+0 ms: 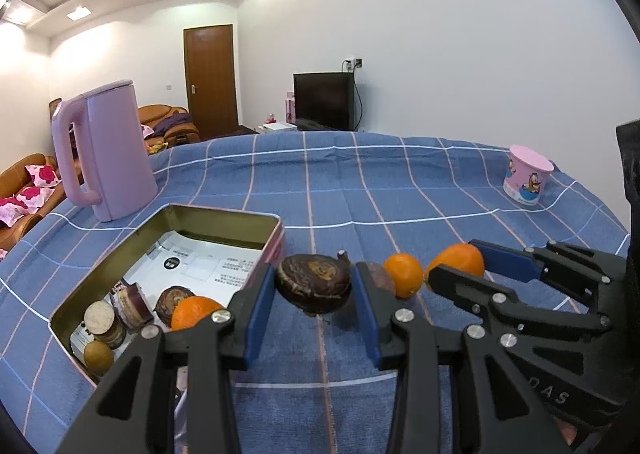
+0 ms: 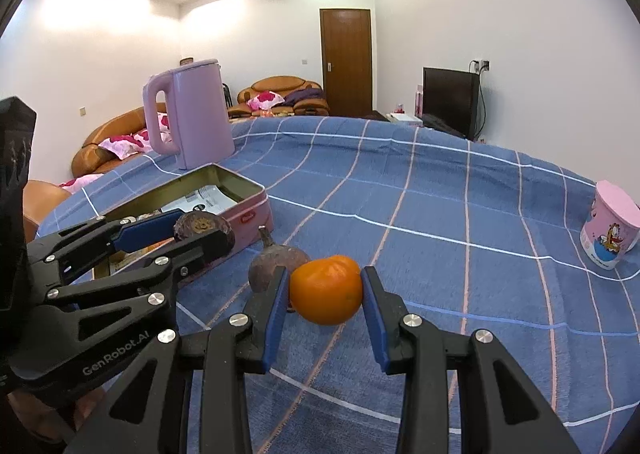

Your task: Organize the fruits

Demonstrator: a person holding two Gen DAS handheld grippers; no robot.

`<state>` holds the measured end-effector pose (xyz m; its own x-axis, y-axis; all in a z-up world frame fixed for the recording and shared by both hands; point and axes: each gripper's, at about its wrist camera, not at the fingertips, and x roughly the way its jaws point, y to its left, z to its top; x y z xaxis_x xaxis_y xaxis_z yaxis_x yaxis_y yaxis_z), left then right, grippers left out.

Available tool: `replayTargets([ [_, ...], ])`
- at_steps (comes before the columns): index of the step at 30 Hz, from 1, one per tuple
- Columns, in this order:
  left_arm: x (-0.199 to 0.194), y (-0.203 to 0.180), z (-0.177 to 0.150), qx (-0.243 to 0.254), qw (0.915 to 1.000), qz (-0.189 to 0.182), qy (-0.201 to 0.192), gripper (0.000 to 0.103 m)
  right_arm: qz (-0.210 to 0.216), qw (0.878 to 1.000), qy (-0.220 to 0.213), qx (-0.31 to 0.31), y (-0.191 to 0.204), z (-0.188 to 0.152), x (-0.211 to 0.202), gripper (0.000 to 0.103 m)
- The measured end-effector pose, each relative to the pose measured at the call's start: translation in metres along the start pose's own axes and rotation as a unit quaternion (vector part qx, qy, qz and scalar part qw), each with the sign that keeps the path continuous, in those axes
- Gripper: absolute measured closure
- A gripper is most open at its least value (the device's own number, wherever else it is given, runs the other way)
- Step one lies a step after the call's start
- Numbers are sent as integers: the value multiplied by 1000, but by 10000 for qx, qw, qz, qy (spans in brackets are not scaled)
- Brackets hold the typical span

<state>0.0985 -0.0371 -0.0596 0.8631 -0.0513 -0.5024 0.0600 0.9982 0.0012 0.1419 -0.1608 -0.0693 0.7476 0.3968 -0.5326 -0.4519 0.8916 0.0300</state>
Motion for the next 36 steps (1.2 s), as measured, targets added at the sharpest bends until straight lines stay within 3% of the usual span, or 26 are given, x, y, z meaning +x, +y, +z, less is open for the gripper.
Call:
replayTargets([
  [36,-21,-2,-1,97,9980,228,-578,62,-86,9960,-885,-41,0,-8,-36,65],
])
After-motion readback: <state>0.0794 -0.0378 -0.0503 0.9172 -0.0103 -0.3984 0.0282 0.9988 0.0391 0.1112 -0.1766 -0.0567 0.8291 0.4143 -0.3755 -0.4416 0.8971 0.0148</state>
